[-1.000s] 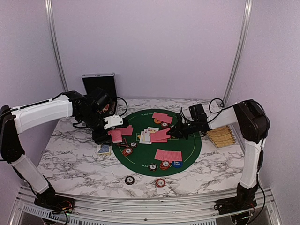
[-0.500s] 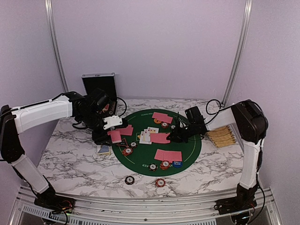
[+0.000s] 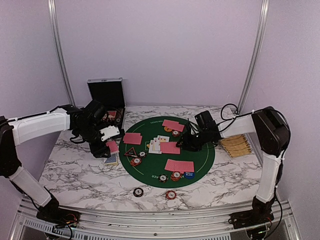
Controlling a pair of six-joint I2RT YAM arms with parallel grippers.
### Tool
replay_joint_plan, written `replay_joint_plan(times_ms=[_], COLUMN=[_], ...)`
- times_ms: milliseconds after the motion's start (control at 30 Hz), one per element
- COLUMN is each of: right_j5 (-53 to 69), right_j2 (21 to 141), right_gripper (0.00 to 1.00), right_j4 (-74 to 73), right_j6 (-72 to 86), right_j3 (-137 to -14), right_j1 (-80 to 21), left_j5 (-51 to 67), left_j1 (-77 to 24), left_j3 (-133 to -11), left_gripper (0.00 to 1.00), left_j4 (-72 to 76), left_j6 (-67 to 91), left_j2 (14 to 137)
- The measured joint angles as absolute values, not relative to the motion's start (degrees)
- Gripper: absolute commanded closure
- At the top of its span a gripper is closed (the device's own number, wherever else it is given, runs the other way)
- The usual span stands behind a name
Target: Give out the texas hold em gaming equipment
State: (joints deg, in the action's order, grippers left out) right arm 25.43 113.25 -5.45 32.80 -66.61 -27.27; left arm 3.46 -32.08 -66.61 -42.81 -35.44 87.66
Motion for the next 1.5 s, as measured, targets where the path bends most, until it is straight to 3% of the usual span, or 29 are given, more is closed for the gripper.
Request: replay_joint_plan(times_ms=[100,267,600,900,1367,1467,1500], right_j5=[21.9,16.7,12.4,11.8,10.3,10.2,10.1], right_j2=[111.3,107.4,100.6,98.2,95.2,94.7,94.6], right_gripper=[0.37,0.31,0.3,0.27,0.22,0.22,0.21], right_j4=[-8.7,-12.7,-14.4,-14.7,-15.5,-15.6,-15.6], right_j6=[32.2,31.0,31.3,32.8,34.2,34.5,34.5], right_j3=[-66.6,-66.2,-65.4,-62.2,-61.2,-61.2,-61.2], right_j1=[-27.3,-27.4,-27.5,-28.0,-28.1,-28.1,-28.1], left_j5=[2.2,-0.7,-6.7,-10.3,-4.5,-3.4,-3.2], left_j1=[-30.0,-25.4,-19.8,-18.5,-18.5,-18.5,-18.5], left_j3=[-64.2,-59.9,-51.0,-50.2,-50.0,-50.0,-50.0], left_gripper=[1.0,1.0,1.0,1.0,1.0,0.93,0.86], left_j4=[-41.5,-37.7,-28.4,-20.9,-17.4,-16.8,-16.7], left_j6=[-34.3,-31.4,-24.6,-18.2,-8.6,-7.4,-7.1], left_j2=[87.3,86.4,84.0,88.7,94.2,95.1,95.1])
